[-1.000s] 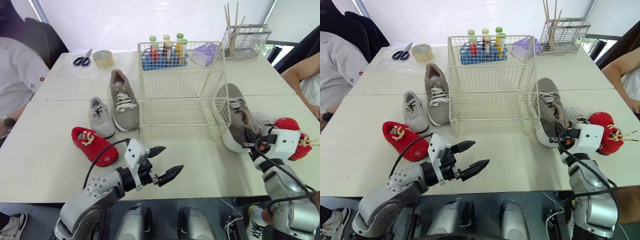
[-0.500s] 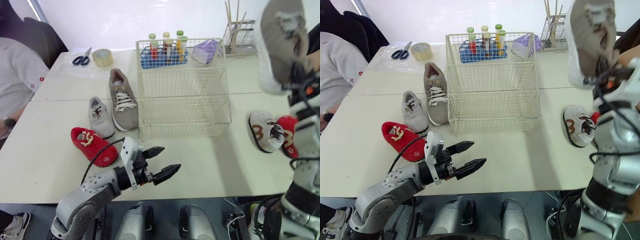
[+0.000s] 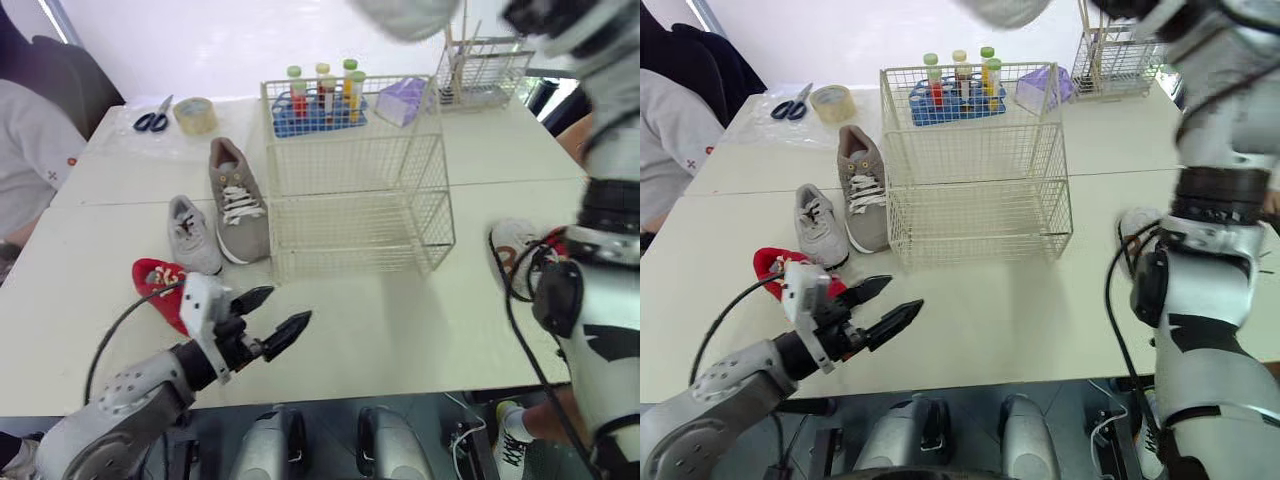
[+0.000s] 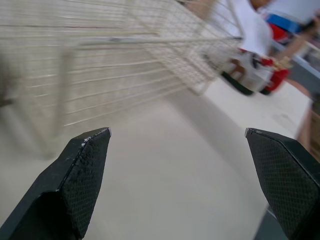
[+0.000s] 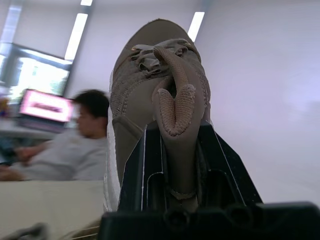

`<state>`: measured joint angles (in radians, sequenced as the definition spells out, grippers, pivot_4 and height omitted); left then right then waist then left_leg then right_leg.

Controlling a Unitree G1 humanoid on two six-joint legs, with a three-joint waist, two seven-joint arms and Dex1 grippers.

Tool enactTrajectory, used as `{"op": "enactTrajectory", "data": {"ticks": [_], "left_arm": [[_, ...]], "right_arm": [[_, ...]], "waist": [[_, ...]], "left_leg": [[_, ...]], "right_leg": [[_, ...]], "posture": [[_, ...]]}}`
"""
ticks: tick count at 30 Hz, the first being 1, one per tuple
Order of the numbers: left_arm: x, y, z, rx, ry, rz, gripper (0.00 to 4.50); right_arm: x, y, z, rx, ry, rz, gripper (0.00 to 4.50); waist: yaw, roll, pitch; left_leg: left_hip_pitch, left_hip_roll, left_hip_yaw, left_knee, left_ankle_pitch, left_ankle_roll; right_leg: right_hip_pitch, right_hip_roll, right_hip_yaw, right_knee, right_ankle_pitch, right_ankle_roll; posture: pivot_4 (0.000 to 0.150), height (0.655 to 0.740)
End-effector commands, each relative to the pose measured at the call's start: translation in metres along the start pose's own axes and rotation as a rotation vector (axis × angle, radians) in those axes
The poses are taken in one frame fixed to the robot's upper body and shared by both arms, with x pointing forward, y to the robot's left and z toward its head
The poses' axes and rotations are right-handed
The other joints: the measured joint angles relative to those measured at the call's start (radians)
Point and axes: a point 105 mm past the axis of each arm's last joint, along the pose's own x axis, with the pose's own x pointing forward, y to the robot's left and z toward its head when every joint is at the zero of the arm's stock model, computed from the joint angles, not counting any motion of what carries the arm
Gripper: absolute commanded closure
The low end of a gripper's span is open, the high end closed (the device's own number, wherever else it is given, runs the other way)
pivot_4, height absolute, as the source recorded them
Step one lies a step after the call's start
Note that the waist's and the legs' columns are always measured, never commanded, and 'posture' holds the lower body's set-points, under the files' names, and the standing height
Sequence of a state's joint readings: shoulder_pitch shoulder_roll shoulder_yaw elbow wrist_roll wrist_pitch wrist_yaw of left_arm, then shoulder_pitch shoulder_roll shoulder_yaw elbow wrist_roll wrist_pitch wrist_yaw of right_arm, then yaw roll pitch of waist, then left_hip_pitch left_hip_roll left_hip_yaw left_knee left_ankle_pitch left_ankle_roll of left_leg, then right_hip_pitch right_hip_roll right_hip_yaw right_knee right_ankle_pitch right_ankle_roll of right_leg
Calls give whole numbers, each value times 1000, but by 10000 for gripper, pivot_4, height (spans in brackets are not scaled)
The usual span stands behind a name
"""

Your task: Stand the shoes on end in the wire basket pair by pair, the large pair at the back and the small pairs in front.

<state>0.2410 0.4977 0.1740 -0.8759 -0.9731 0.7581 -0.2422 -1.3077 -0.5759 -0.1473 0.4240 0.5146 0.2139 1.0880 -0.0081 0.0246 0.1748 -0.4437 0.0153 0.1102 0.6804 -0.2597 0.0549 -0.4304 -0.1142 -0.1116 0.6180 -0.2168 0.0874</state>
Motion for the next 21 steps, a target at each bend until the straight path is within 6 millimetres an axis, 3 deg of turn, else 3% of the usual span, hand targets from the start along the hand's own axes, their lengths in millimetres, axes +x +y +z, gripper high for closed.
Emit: {"op": "enactTrajectory", "data": {"ticks": [1,4,7,10,14,21], "left_arm": [[-22,-4,20,-45,-114,69,0],[-52,-10,23,-166,-166,104,0],[-104,-6,34,-305,-225,164,0],[-148,4,66,-197,-244,234,0],[-149,4,111,-92,-252,137,0],[-116,1,167,71,-298,-124,0]], "right_arm": [[6,4,7,-70,21,182,43509],[2,8,2,-44,88,305,43509],[1,13,7,-51,117,404,43509],[0,21,27,37,37,486,43509],[1,28,28,28,49,530,43509],[-7,43,23,0,83,585,43509]], "waist": [[3,-6,3],[-2,-10,6],[-12,-16,10],[-9,-14,12],[-3,-9,15],[-10,-8,15]], "left_leg": [[-1,0,0,1,0,0],[-2,-3,0,2,-1,0],[-4,-4,0,2,-3,-4],[-7,-3,0,1,-5,-7],[-7,-2,-4,0,-6,-6],[-8,-1,2,-2,-1,-14]], "right_leg": [[0,0,0,-1,-1,-1],[1,-5,0,-5,-2,-4],[0,-9,1,-8,-2,-4],[-9,-10,0,-9,-2,-5],[-11,-7,-3,-7,-4,-6],[-10,-3,-1,-3,-3,-6]], "posture": [[1500,7371],[1500,7371],[1500,7371],[1500,7371],[1500,7371],[1500,7371]]}}
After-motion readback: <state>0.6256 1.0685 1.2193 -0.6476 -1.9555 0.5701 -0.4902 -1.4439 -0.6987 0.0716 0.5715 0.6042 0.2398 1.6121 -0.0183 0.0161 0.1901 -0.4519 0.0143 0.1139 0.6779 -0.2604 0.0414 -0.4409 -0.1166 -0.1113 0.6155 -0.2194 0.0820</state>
